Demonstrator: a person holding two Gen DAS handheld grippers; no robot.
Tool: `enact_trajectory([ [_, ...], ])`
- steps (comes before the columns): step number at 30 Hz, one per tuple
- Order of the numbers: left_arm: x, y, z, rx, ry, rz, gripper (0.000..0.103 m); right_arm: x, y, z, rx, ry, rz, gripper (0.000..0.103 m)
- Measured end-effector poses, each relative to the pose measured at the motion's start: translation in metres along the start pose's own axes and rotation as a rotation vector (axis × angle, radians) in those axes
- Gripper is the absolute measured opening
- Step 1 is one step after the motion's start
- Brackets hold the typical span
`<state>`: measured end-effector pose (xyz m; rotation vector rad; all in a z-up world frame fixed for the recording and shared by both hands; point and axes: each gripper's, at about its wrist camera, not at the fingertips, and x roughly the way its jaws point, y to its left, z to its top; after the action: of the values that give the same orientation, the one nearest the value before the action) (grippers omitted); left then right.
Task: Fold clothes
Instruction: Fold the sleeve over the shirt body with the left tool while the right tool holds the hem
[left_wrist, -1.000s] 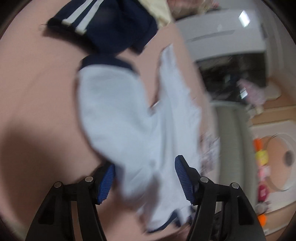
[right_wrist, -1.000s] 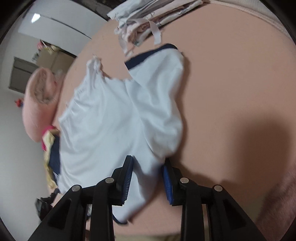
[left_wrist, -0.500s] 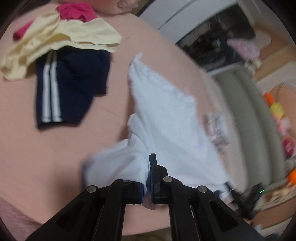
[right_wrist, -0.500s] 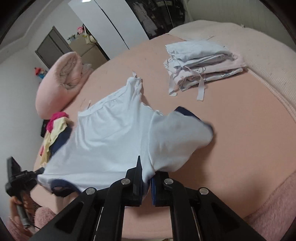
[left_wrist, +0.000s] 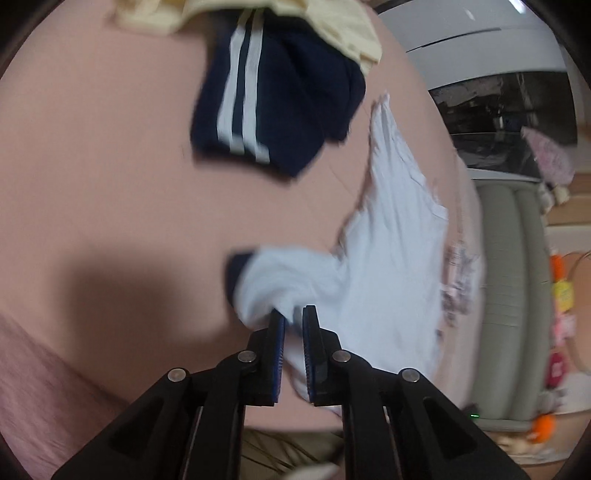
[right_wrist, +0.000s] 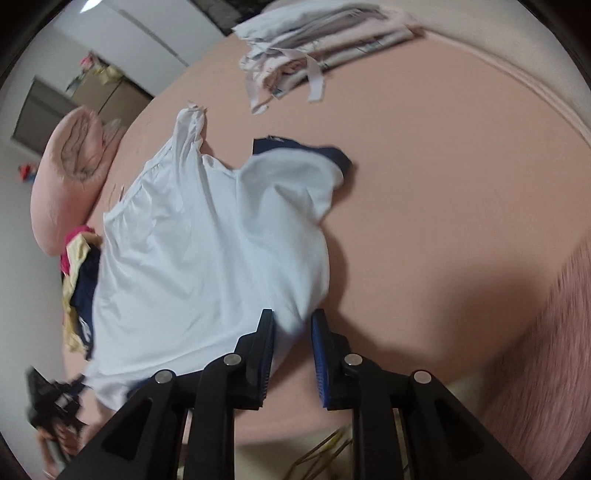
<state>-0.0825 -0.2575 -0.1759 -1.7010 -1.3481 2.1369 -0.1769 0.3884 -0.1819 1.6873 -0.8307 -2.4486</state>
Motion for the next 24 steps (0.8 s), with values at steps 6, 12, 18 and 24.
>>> enact_trajectory([
  [6, 0.016, -0.007, -0.009, -0.1, -0.069, -0.099, 0.076, 0.014, 0.028, -0.013, -0.027, 0.095, 0.016, 0.029],
  [12, 0.025, -0.013, 0.01, -0.084, -0.134, -0.068, 0.046, 0.037, 0.034, -0.016, -0.029, 0.118, 0.067, 0.06],
  [18, -0.03, -0.093, -0.007, 0.345, -0.349, -0.047, 0.004, 0.037, 0.042, -0.016, -0.096, 0.091, 0.048, 0.059],
  [24, 0.019, -0.029, 0.029, 0.1, -0.113, 0.244, 0.009, 0.041, 0.048, -0.015, -0.129, 0.102, 0.015, 0.058],
])
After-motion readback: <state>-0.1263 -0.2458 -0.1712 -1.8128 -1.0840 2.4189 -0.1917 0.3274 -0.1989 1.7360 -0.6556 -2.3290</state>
